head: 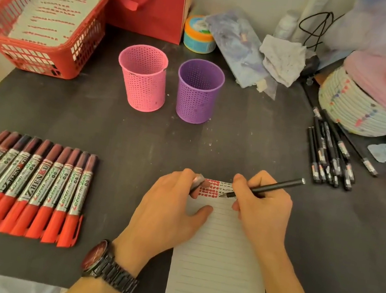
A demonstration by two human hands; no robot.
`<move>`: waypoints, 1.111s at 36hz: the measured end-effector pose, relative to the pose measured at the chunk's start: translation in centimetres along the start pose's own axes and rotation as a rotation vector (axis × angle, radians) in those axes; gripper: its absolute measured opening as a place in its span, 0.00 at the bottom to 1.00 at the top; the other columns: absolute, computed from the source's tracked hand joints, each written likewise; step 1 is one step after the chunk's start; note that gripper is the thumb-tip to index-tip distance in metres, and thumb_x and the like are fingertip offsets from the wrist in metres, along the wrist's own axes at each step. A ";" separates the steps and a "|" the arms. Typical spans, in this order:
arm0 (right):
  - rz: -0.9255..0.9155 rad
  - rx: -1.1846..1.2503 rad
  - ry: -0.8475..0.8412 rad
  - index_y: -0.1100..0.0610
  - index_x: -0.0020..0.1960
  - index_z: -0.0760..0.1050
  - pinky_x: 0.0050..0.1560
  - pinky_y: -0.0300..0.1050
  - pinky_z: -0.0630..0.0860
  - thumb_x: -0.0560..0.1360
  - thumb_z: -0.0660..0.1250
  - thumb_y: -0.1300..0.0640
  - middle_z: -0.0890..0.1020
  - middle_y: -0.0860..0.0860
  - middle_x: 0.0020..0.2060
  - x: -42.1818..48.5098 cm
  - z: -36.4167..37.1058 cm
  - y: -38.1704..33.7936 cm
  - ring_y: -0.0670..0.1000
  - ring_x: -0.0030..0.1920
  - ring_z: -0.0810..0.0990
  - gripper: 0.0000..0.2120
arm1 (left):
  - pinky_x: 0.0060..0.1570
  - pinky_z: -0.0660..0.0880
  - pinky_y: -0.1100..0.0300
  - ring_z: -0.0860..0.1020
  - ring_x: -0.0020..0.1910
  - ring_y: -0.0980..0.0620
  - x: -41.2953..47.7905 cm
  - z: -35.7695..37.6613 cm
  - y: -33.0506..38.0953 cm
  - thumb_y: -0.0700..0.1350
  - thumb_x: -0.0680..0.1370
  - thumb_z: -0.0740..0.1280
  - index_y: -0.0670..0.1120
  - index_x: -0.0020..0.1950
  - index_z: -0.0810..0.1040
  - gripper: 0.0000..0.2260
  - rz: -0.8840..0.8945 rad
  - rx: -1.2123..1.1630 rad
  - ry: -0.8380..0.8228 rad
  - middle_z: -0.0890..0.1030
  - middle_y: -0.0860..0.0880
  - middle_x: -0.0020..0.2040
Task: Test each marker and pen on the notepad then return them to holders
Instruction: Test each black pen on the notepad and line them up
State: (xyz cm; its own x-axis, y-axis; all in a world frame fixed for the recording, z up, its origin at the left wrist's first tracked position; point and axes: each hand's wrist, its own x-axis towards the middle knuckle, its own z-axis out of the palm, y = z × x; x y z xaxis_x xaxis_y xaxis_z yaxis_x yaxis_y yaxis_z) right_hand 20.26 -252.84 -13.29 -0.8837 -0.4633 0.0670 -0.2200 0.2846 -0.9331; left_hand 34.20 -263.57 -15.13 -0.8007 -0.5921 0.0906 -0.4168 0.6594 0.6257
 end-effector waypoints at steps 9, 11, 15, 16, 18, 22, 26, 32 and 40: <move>-0.024 -0.035 -0.004 0.54 0.31 0.71 0.28 0.32 0.71 0.75 0.71 0.55 0.78 0.50 0.20 0.0 0.2 0.2 0.43 0.21 0.76 0.16 | 0.38 0.61 0.74 0.68 0.46 0.70 0.0 0.0 0.1 0.68 0.70 0.64 0.62 0.46 0.61 0.16 -0.023 0.021 0.012 0.71 0.66 0.49; -0.032 -0.041 -0.005 0.53 0.31 0.71 0.28 0.33 0.71 0.75 0.71 0.55 0.78 0.50 0.21 0.0 0.2 0.3 0.43 0.21 0.76 0.16 | 0.38 0.61 0.74 0.69 0.45 0.68 0.0 0.1 0.0 0.68 0.70 0.63 0.61 0.45 0.62 0.16 -0.023 0.023 0.015 0.72 0.66 0.50; -0.039 -0.045 -0.005 0.54 0.31 0.70 0.28 0.32 0.71 0.75 0.71 0.56 0.78 0.51 0.21 0.0 0.3 0.3 0.43 0.22 0.77 0.16 | 0.37 0.60 0.74 0.68 0.45 0.71 0.0 0.1 0.0 0.67 0.70 0.65 0.61 0.45 0.62 0.16 -0.019 0.036 0.023 0.70 0.66 0.49; -0.042 -0.047 -0.006 0.54 0.31 0.70 0.28 0.32 0.71 0.75 0.71 0.57 0.78 0.51 0.21 0.0 0.3 0.2 0.43 0.22 0.77 0.16 | 0.37 0.60 0.74 0.68 0.45 0.71 0.0 0.1 0.0 0.67 0.70 0.65 0.61 0.45 0.61 0.16 -0.019 0.035 0.027 0.70 0.66 0.48; -0.042 -0.049 -0.005 0.55 0.31 0.70 0.27 0.32 0.71 0.75 0.71 0.57 0.78 0.51 0.21 0.0 0.3 0.2 0.43 0.22 0.78 0.16 | 0.37 0.60 0.74 0.68 0.45 0.71 0.0 0.0 0.0 0.67 0.70 0.65 0.62 0.44 0.60 0.16 -0.017 0.028 0.032 0.70 0.66 0.48; -0.032 -0.057 0.007 0.55 0.31 0.70 0.26 0.33 0.71 0.75 0.71 0.57 0.78 0.53 0.22 0.1 0.3 0.1 0.43 0.21 0.78 0.16 | 0.36 0.60 0.74 0.69 0.44 0.71 0.1 0.1 0.0 0.66 0.70 0.66 0.61 0.44 0.61 0.16 -0.019 0.029 0.036 0.68 0.68 0.43; -0.031 -0.059 0.007 0.55 0.31 0.70 0.26 0.31 0.70 0.75 0.71 0.57 0.78 0.52 0.22 0.1 0.3 0.1 0.42 0.21 0.77 0.16 | 0.37 0.61 0.73 0.69 0.44 0.70 0.1 0.1 -0.1 0.67 0.70 0.64 0.61 0.44 0.61 0.16 -0.021 0.024 0.035 0.67 0.70 0.42; -0.036 -0.059 0.005 0.54 0.31 0.70 0.26 0.31 0.71 0.75 0.70 0.57 0.78 0.51 0.21 0.1 0.3 0.2 0.43 0.21 0.77 0.15 | 0.37 0.61 0.73 0.70 0.44 0.68 0.1 0.2 -0.2 0.67 0.70 0.65 0.61 0.43 0.60 0.16 -0.017 0.018 0.030 0.68 0.68 0.42; -0.048 -0.060 0.010 0.53 0.31 0.70 0.27 0.31 0.70 0.75 0.70 0.57 0.78 0.50 0.21 0.1 0.3 0.2 0.43 0.21 0.76 0.15 | 0.37 0.60 0.74 0.69 0.44 0.69 0.1 0.1 -0.1 0.66 0.70 0.67 0.62 0.44 0.60 0.17 -0.026 0.029 0.023 0.67 0.68 0.43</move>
State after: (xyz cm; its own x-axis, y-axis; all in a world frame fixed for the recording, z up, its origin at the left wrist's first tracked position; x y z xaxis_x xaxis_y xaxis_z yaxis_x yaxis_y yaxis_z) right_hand 20.27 -253.05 -13.58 -0.8755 -0.4692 0.1154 -0.2867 0.3121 -0.9058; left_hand 34.09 -263.65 -15.31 -0.7798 -0.6192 0.0924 -0.4497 0.6567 0.6054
